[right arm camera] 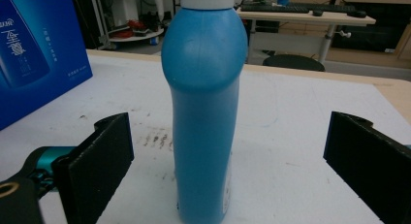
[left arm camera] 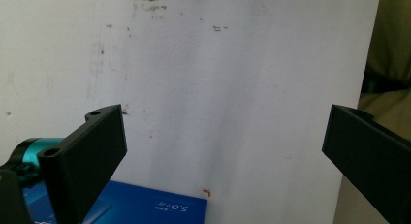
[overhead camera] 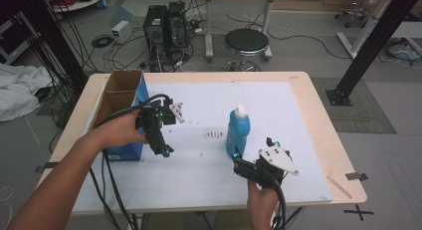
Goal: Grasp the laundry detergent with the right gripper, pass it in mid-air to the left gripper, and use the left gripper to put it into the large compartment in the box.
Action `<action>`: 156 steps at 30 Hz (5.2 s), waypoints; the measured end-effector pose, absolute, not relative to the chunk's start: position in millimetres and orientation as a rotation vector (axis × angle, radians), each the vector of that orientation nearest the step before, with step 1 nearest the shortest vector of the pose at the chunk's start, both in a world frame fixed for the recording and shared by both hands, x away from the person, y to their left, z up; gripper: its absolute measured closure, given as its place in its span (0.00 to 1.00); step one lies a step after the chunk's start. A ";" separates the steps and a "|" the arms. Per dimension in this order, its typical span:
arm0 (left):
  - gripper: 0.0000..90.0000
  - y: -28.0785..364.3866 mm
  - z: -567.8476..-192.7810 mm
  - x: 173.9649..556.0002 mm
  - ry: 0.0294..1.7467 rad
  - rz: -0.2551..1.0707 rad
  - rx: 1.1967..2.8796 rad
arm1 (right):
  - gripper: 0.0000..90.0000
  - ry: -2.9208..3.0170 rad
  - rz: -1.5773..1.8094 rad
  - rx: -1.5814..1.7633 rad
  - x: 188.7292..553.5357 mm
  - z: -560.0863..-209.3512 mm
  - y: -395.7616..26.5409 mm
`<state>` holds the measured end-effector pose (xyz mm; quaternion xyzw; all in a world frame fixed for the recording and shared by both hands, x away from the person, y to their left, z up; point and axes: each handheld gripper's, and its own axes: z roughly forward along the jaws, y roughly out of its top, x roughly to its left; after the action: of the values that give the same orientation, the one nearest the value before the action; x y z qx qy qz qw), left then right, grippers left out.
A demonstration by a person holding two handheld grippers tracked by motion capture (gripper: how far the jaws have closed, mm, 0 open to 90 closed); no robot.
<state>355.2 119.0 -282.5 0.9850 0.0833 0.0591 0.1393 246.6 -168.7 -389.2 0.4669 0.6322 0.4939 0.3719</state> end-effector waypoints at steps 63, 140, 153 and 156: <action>0.02 124.1 -284.9 358.5 0.255 0.166 2.842 | 0.16 1.594 1.301 1.289 307.6 -411.9 -137.5; 0.02 120.5 -282.4 356.5 0.245 0.180 2.834 | 0.49 1.818 1.442 1.128 305.5 -374.2 -175.8; 0.02 118.5 -279.0 353.3 0.250 0.200 2.823 | 0.49 1.927 1.584 0.982 308.4 -362.7 -199.2; 0.02 117.7 -278.4 352.6 0.258 0.195 2.823 | 0.49 1.960 1.608 0.945 309.9 -360.7 -205.9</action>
<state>352.6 117.7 -278.4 0.9823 0.0899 0.0680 0.1497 309.9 -205.9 -360.7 0.3410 0.7073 0.5801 0.2164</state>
